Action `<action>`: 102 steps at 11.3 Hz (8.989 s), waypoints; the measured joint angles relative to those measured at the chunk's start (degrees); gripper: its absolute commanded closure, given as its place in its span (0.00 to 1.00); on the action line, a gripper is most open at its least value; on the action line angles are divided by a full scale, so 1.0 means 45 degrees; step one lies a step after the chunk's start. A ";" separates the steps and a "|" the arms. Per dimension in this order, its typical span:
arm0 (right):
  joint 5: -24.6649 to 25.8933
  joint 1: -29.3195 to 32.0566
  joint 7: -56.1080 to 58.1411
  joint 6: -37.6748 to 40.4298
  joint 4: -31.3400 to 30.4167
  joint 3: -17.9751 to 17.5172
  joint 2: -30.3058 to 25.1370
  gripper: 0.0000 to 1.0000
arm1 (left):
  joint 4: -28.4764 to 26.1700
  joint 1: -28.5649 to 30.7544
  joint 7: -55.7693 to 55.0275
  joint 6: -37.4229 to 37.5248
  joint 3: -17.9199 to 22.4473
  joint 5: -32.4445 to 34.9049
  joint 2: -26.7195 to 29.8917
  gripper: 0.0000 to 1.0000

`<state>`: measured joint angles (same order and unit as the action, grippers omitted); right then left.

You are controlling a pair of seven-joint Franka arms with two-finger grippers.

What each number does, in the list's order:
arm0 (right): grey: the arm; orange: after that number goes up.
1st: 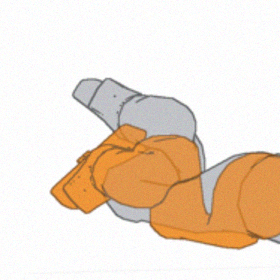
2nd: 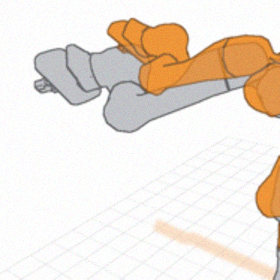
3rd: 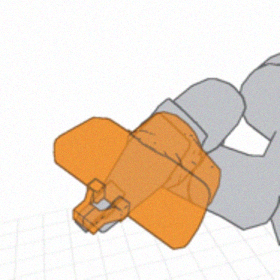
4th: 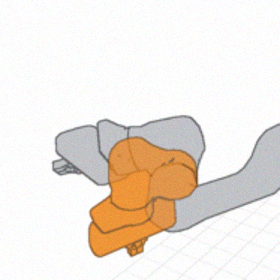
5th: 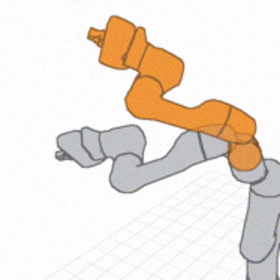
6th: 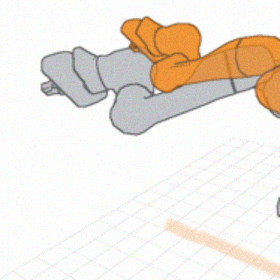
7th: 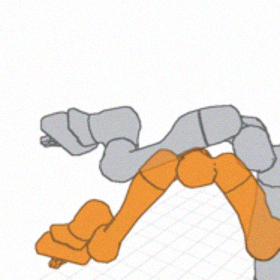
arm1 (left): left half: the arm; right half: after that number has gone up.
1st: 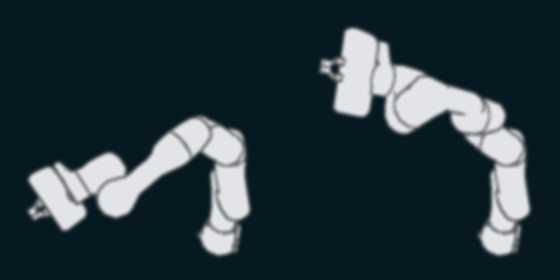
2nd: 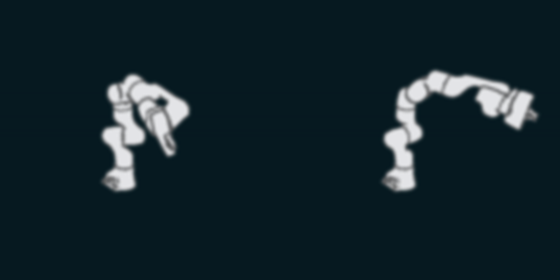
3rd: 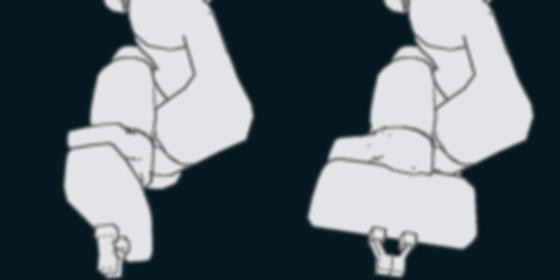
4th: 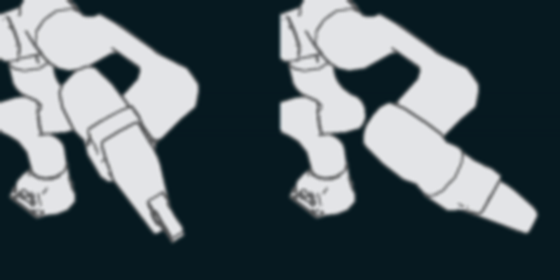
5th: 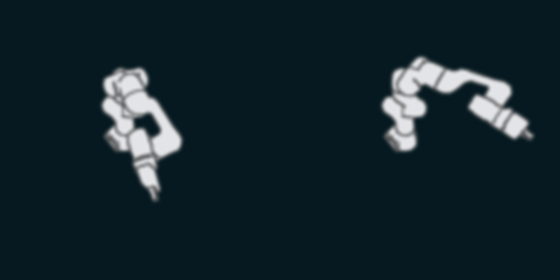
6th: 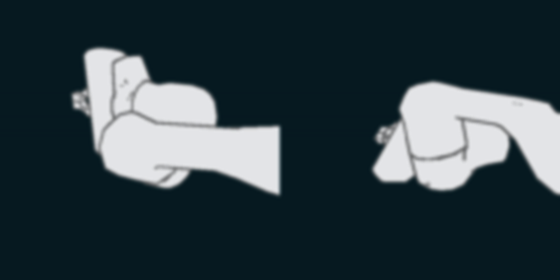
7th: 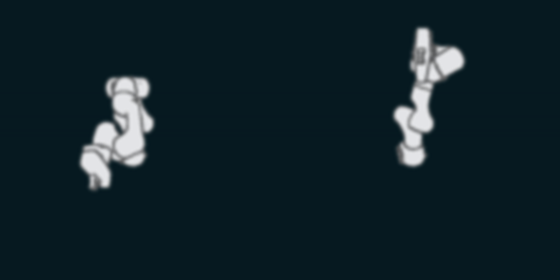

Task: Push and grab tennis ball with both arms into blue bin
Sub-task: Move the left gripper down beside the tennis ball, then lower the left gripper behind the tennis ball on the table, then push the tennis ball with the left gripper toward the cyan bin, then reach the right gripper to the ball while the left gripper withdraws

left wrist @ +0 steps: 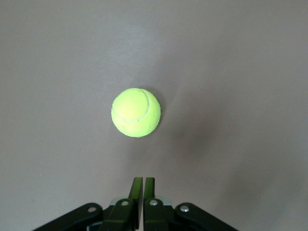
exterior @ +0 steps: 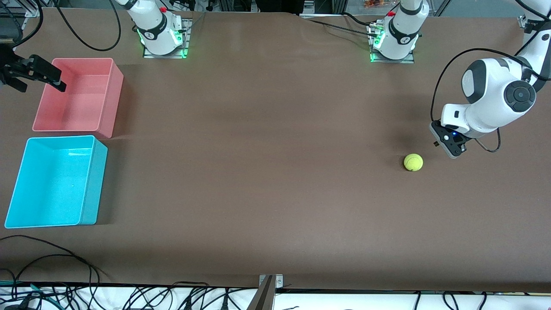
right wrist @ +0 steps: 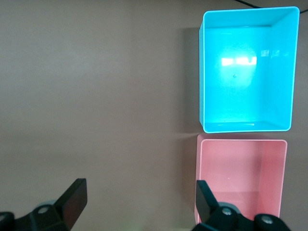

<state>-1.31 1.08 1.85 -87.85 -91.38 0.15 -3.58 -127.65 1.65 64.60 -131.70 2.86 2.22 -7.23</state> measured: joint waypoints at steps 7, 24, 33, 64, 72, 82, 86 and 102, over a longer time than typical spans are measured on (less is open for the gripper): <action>0.0000 0.0000 -0.0001 0.0003 -0.0004 0.0001 0.0007 0.00 | -0.0084 0.0447 0.3139 -0.0003 -0.0001 -0.0283 -0.0299 0.92; 0.0000 0.0002 -0.0001 0.0007 -0.0010 0.0017 0.0027 0.00 | -0.0173 0.0969 0.7058 -0.2473 -0.0006 -0.1939 -0.2281 0.92; 0.0000 0.0002 -0.0001 0.0007 -0.0010 0.0017 0.0028 0.00 | 0.0543 0.1134 0.7533 -0.2586 0.0034 -0.1519 -0.2953 0.92; -0.0001 0.0003 -0.0001 0.0006 -0.0010 0.0022 0.0030 0.00 | 0.2010 0.0512 0.7020 -0.1689 -0.0015 -0.1566 -0.4753 0.99; 0.0000 0.0006 -0.0001 0.0006 -0.0010 0.0030 0.0031 0.00 | 0.2958 -0.0808 0.1326 -0.1320 -0.2482 -0.2439 -0.4811 0.93; -0.0001 0.0006 -0.0001 0.0005 -0.0010 0.0031 0.0045 0.00 | 0.2985 -0.1506 -0.1735 -0.0839 -0.3099 -0.2440 -0.4583 0.87; -0.0001 0.0003 0.0000 -0.0006 -0.0020 0.0029 0.0272 0.00 | 0.2985 -0.1471 -0.1537 -0.0795 -0.2968 -0.2440 -0.4582 0.81; 0.3077 -0.2725 -0.0020 -0.3254 -0.0115 -0.0291 0.4782 0.00 | 0.2501 -0.0245 -0.1033 0.0172 -0.0382 -0.2440 -0.1653 0.00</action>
<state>12.53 -11.18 1.76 -102.49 -91.89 -1.16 17.94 -116.40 0.54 59.95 -130.92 1.14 -8.76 -14.66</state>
